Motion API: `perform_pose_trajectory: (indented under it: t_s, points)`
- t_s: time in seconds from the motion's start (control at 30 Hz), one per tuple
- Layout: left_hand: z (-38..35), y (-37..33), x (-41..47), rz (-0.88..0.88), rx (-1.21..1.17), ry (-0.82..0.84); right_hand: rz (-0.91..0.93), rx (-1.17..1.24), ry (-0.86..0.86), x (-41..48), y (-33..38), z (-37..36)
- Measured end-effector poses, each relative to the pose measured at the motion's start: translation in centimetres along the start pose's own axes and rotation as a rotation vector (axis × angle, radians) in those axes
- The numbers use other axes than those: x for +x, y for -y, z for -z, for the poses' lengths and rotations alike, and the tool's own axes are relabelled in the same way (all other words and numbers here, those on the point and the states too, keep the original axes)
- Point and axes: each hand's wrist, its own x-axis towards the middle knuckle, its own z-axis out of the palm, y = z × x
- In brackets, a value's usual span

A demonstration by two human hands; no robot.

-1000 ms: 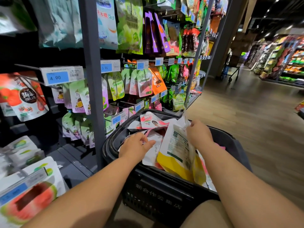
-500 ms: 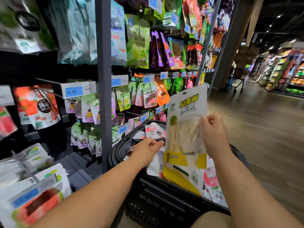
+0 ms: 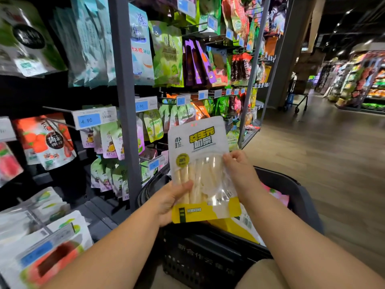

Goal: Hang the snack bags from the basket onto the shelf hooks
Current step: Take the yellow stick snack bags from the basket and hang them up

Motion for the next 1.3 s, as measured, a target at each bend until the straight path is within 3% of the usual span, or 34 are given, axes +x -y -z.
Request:
perform_pose_trajectory:
  t_s: [0.13,0.3,0.37,0.5,0.77,0.97,1.3]
  points:
    - [0.8,0.7,-0.8,-0.051,0.005,-0.164,-0.062,-0.095,0.032,0.7,-1.2,-0.7]
    - [3.1,1.3,-1.4,-0.122,0.092,-0.358,-0.416,-0.525,-0.009,2.9,-5.4,-0.1]
    - [3.5,1.5,-1.8,-0.114,0.100,-0.397,-0.570,-0.573,0.019,3.4,-6.7,-0.3]
    - [4.1,1.7,-2.3,-0.108,0.080,-0.420,-0.692,-0.644,0.070,4.0,-8.3,-1.0]
    - [4.5,1.8,-2.3,-0.105,0.112,-0.440,-0.748,-0.746,0.179,4.1,-9.6,-2.1]
    - [4.5,1.8,-2.4,-0.088,0.112,-0.440,-0.739,-0.763,0.126,4.1,-9.0,-2.1]
    - [5.0,2.2,-2.3,-0.082,0.135,-0.426,-0.627,-0.539,0.131,2.2,-5.3,-0.1]
